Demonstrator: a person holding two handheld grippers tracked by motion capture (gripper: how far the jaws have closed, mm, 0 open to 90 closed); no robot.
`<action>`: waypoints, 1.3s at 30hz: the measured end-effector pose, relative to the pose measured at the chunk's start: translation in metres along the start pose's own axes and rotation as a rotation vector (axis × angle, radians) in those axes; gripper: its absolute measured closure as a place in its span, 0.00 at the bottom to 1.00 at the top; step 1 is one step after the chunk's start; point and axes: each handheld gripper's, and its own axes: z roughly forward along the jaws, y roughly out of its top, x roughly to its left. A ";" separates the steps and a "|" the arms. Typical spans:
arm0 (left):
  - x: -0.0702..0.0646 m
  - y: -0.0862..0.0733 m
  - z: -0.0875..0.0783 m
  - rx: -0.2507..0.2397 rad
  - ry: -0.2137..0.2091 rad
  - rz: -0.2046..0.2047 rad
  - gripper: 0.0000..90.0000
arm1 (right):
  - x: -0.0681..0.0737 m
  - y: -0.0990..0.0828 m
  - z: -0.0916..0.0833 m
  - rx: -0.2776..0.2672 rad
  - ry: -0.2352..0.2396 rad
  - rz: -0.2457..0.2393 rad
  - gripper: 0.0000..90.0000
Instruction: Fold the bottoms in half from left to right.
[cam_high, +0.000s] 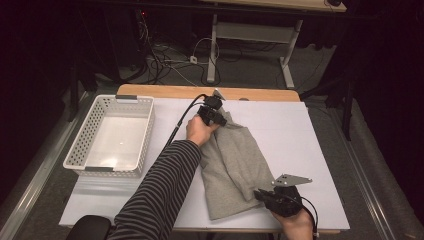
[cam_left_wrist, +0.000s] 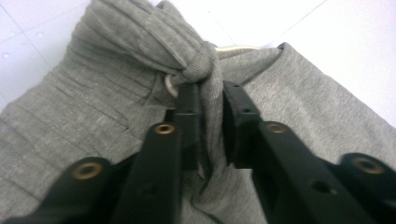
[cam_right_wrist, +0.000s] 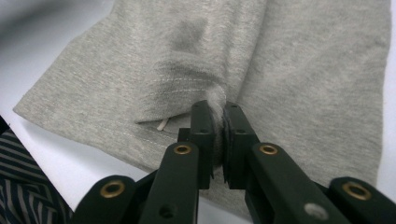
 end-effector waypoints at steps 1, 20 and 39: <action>-0.001 0.000 -0.001 -0.001 0.005 0.004 0.78 | 0.000 0.000 0.001 0.002 -0.001 0.000 0.92; -0.010 -0.055 -0.052 -0.024 0.033 0.053 0.47 | 0.001 0.018 -0.025 -0.120 0.012 -0.023 0.65; -0.026 -0.142 -0.042 0.026 -0.029 0.052 0.43 | -0.021 0.050 0.016 -0.041 -0.066 -0.050 0.63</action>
